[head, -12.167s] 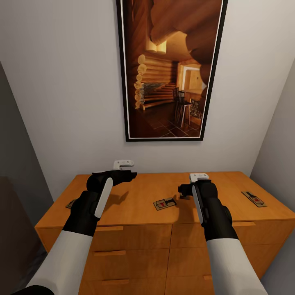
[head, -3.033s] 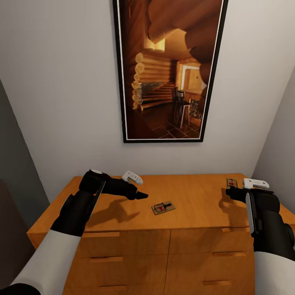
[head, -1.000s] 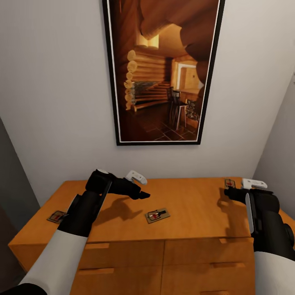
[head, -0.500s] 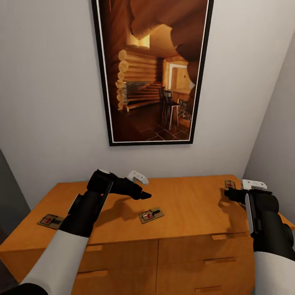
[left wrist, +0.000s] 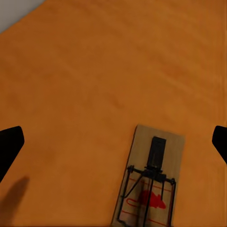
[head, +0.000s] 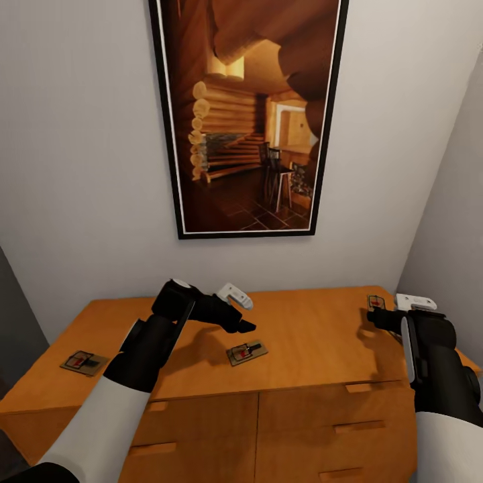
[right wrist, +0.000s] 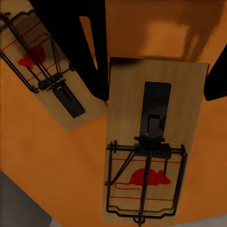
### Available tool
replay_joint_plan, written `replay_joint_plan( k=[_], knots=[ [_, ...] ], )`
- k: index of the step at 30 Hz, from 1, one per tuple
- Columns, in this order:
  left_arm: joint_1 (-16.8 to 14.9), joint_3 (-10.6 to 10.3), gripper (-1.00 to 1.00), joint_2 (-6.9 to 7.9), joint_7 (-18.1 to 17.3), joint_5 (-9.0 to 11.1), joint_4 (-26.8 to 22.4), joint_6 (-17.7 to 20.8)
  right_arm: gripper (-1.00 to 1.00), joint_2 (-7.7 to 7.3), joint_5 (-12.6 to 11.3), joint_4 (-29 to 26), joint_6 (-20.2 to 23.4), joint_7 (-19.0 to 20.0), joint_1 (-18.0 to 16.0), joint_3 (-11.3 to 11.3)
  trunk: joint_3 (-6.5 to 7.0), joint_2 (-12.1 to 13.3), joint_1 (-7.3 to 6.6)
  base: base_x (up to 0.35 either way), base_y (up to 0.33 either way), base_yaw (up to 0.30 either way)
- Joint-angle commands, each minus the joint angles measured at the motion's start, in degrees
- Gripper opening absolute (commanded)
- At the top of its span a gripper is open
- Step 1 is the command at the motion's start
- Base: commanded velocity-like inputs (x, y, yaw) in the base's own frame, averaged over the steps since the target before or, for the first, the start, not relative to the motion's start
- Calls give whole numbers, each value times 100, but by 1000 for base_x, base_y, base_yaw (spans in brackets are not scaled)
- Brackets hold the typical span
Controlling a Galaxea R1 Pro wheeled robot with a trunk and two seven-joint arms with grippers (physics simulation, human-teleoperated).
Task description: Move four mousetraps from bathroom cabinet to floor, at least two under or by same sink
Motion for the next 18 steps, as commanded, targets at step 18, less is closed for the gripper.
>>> replay_joint_plan(
  k=[18],
  knots=[
    [4, -28, 100, 9, -70, -48, 16, 40, -100, 0, 47, -2, 23, 52, -5, -4, -7, -4, 0, 0, 0, -34]
  ],
)
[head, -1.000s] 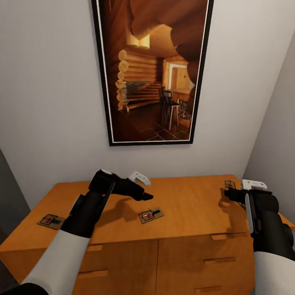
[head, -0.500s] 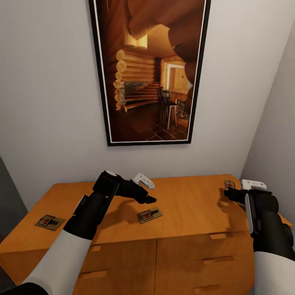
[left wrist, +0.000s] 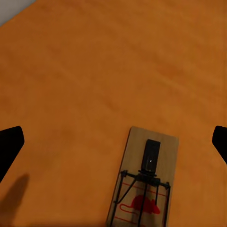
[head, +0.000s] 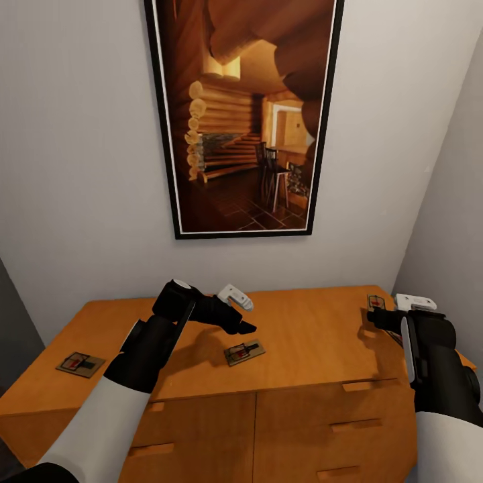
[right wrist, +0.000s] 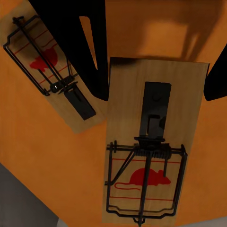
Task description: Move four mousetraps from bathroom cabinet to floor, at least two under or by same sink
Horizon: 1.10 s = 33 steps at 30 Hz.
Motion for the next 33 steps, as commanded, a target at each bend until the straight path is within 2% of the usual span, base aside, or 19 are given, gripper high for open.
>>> replay_joint_plan(
  k=[1, 18, 33],
  knots=[
    [-5, 0, 100, -2, -60, -60, -5, 33, -100, 0, 44, -5, 24, 50, -5, -4, -7, -4, 0, 0, 0, -1],
    [-5, -15, 100, 12, -65, -52, 13, 57, -100, 0, 42, 0, 24, 50, -5, -4, -7, -4, 0, 0, -1, 0],
    [-5, -11, 100, 2, -65, -53, 13, 57, -100, 0, 39, 2, 24, 50, -5, -4, -7, -4, 0, 0, -75, 0]
  ],
)
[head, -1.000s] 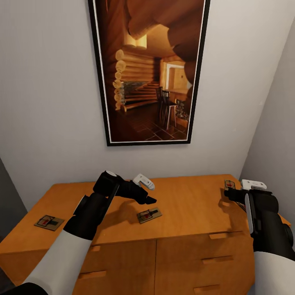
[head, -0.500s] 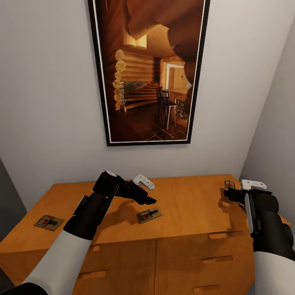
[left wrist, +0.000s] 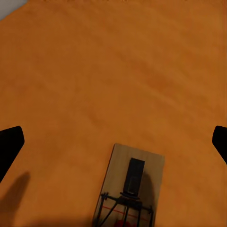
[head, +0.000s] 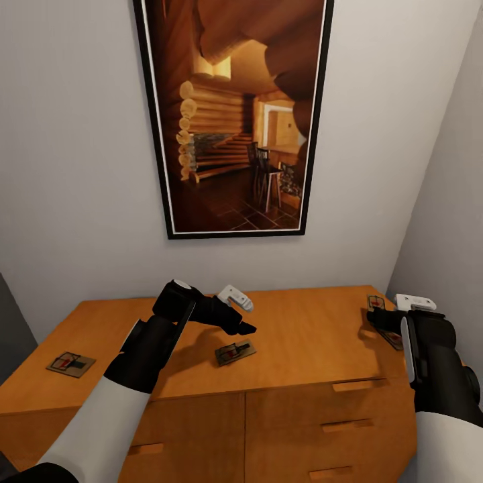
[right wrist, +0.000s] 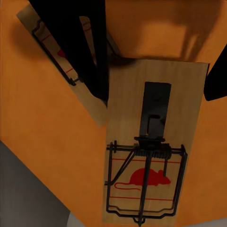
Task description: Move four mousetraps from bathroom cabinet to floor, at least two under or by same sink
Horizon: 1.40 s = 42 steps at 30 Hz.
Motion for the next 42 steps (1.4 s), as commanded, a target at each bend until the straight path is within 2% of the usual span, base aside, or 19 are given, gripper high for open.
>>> replay_joint_plan(
  k=[1, 23, 42],
  knots=[
    [-5, 3, 100, -3, -59, -61, -5, 31, -100, 0, 45, -5, 24, 50, -5, -4, -7, -4, 0, 0, -8, 0],
    [-5, 3, 100, -3, -59, -57, -5, 31, -100, 0, 41, -5, 24, 50, -5, -4, -7, -4, 0, 0, -1, 0],
    [-2, 11, 100, 27, -59, -50, -5, 31, -100, 0, 40, -5, 24, 50, -5, -4, -7, -4, 0, -65, -27, 0]
  ],
)
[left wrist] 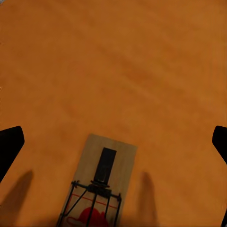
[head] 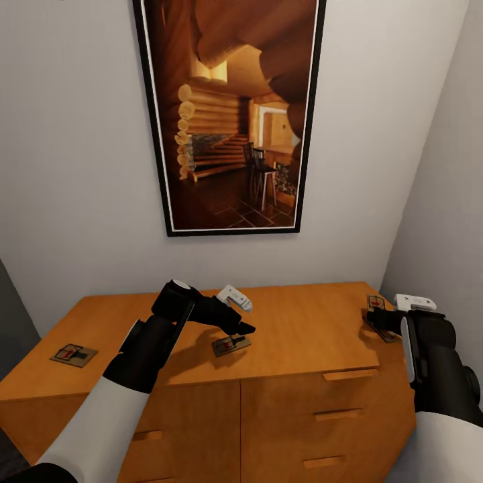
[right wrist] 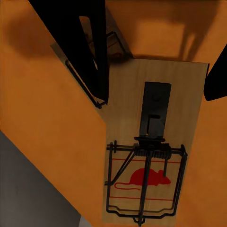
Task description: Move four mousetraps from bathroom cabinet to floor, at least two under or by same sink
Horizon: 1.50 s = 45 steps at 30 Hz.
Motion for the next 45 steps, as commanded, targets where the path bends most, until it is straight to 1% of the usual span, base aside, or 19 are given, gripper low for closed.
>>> replay_joint_plan(
  k=[1, 6, 11, 17, 29, 45],
  knots=[
    [-4, 3, 100, 0, -59, -61, -5, 31, -100, 0, 45, -5, 24, 50, -5, -4, -7, -4, 0, -3, -2, 0],
    [-1, 3, 100, 21, -59, -77, 0, 31, -100, 0, 44, -5, 24, 50, -5, -5, -7, -4, 0, -1, -1, 0],
    [0, 4, 100, 54, -59, -148, 41, 31, -100, -4, 44, -5, 24, 54, -5, -6, -7, -4, 0, 0, 0, 0],
    [0, 4, 100, 62, -59, -189, 135, 35, -100, -3, 44, -5, 24, 53, -5, -4, -7, -4, 0, 0, 0, 0],
    [0, -5, 100, 54, -59, -200, 606, 39, -100, -1, 47, -5, 24, 58, -5, -3, -7, -4, 0, 0, 0, 0],
    [-1, -5, 100, 38, -59, -200, 635, 39, -100, -1, 46, -5, 24, 58, -5, -3, -7, -4, 0, 0, 0, 0]
  ],
)
